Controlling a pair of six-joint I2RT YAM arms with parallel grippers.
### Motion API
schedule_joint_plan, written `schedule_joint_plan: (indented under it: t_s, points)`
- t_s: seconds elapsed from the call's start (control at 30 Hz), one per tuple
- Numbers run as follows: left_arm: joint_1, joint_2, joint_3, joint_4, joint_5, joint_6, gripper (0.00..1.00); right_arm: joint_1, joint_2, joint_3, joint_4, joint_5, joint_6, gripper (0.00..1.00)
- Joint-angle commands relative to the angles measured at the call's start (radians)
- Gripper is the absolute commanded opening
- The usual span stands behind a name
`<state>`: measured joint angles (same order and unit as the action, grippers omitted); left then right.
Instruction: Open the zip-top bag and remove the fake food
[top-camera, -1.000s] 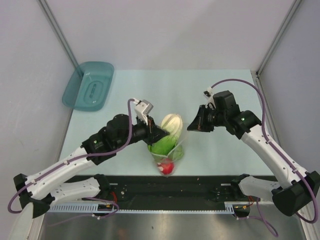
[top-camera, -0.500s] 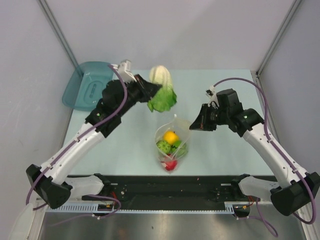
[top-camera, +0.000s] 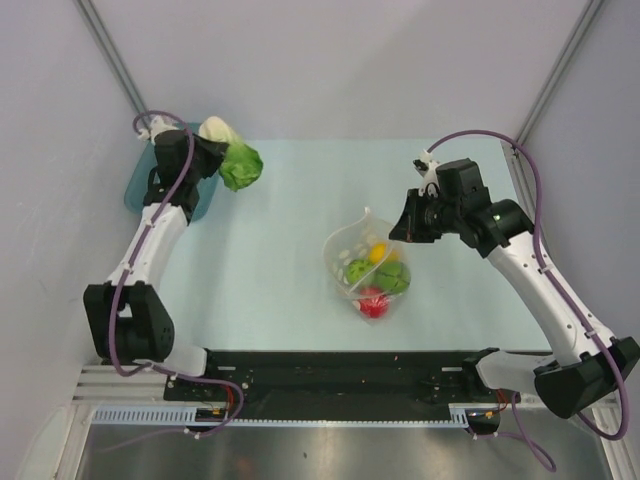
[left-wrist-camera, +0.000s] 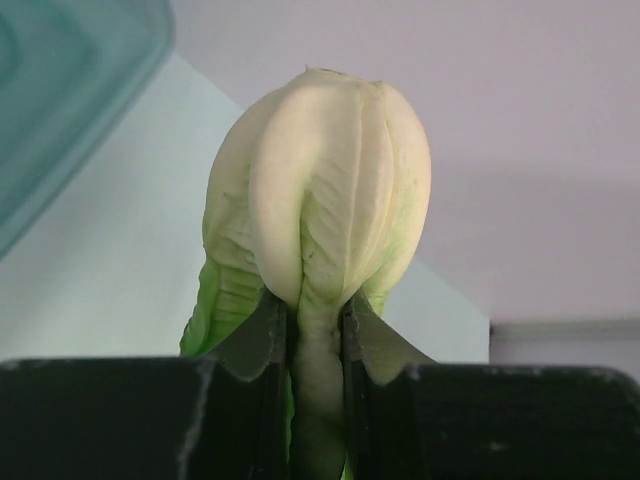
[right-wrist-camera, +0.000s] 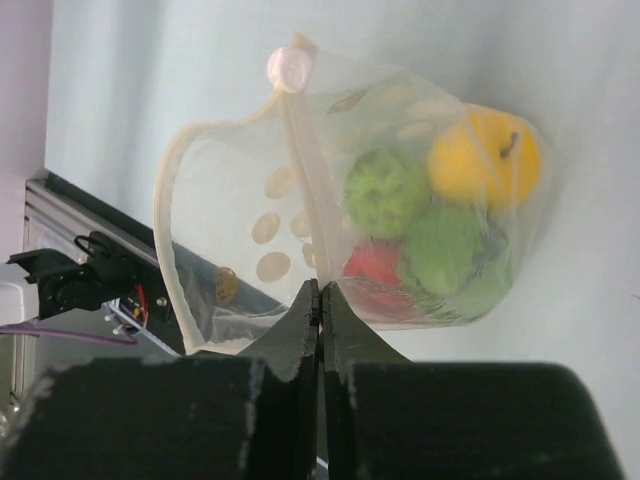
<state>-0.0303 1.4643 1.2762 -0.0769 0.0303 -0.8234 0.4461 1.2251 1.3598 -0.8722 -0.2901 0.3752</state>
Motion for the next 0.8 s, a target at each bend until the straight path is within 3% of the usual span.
schedule_joint_plan:
  t_s: [0.0,0.23,0.5,0.77]
  points:
    - [0.084,0.078,-0.063,0.307,-0.178,-0.238,0.0,-0.023,0.002,0.042,-0.01,0.04,-0.059,0.0]
    - [0.151,0.361,0.101,0.367,-0.288,-0.477,0.0,-0.029,0.004,0.058,-0.013,0.098,-0.041,0.0]
    - [0.222,0.651,0.268,0.494,-0.228,-0.776,0.0,-0.026,-0.056,0.022,-0.034,0.161,0.008,0.0]
    - [0.254,0.783,0.414,0.427,-0.194,-0.769,0.01,-0.023,-0.085,0.002,-0.054,0.184,0.042,0.0]
